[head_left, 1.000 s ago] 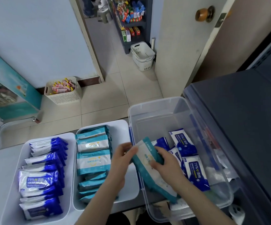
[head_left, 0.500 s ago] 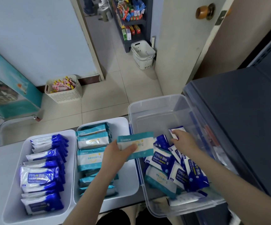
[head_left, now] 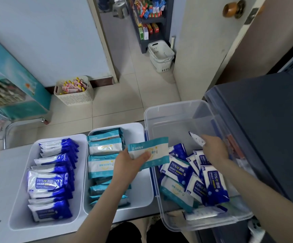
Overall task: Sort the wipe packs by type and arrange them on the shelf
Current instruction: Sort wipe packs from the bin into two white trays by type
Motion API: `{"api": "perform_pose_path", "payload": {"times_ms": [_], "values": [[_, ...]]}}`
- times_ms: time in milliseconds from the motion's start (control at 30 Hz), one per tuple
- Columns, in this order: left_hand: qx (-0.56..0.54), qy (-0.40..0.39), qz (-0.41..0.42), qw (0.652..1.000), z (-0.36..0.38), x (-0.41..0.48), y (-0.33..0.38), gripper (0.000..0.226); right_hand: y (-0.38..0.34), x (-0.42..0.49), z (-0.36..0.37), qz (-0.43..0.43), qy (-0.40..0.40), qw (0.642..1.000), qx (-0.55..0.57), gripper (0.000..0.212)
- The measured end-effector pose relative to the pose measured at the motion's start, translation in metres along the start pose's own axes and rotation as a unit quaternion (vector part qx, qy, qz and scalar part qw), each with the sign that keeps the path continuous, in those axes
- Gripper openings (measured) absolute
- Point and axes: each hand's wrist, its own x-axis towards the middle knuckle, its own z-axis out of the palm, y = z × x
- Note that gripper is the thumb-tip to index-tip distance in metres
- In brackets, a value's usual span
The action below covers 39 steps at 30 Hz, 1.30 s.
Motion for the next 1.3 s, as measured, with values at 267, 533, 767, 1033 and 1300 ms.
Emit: {"api": "perform_pose_path", "payload": {"times_ms": [267, 533, 767, 1033, 1300], "values": [[-0.018, -0.032, 0.022, 0.999, 0.015, -0.001, 0.004, 0.017, 0.016, -0.072, 0.008, -0.047, -0.181, 0.971, -0.149, 0.037], [-0.008, -0.053, 0.041, 0.998, 0.025, -0.008, 0.007, 0.015, 0.008, -0.03, 0.029, -0.025, -0.135, 0.99, -0.044, 0.028], [0.005, -0.043, 0.034, 0.999, 0.018, -0.01, -0.001, 0.015, -0.005, -0.02, 0.043, 0.072, -0.112, 0.989, 0.065, 0.018], [-0.017, -0.061, 0.045, 0.997, 0.022, -0.012, 0.002, 0.014, 0.021, -0.07, 0.023, 0.109, -0.162, 0.979, -0.051, 0.009], [-0.009, -0.07, 0.051, 0.996, 0.03, -0.014, 0.001, 0.017, 0.008, -0.079, 0.039, 0.114, -0.133, 0.981, 0.079, 0.018]]}}
